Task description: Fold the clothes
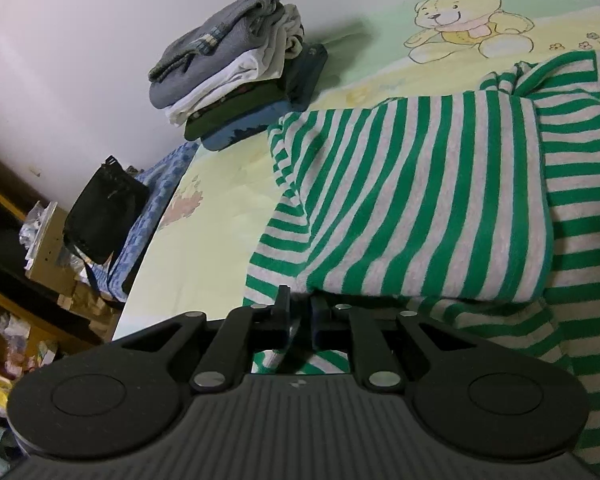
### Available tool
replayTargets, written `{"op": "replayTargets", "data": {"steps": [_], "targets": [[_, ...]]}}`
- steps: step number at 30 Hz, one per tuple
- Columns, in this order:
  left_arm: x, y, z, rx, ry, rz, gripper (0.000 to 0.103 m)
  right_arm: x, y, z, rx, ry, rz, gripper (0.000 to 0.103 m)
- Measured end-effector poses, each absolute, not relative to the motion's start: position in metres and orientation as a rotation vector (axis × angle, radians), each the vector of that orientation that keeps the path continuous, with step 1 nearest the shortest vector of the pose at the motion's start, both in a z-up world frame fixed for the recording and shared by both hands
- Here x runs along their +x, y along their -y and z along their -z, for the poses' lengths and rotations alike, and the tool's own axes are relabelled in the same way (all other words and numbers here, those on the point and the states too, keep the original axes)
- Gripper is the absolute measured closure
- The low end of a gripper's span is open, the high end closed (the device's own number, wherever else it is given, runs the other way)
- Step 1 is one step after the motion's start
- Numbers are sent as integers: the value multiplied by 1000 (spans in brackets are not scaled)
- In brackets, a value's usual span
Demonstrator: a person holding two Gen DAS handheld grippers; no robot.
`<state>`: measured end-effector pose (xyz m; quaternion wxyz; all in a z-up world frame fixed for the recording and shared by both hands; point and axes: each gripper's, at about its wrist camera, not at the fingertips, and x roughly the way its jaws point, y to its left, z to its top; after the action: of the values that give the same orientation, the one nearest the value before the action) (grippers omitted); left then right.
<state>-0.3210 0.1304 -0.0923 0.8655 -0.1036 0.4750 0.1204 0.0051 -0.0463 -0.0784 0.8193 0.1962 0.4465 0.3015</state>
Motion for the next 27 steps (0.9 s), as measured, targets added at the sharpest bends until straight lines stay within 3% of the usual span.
{"op": "replayTargets", "data": {"steps": [14,27], "targets": [[-336,-65,28,-269,-853,-256,100,21,63,62,387,-868,-752,94],[-296,-13,71,-244,-1018,-65,100,36,73,78,279,-872,-737,94]]}}
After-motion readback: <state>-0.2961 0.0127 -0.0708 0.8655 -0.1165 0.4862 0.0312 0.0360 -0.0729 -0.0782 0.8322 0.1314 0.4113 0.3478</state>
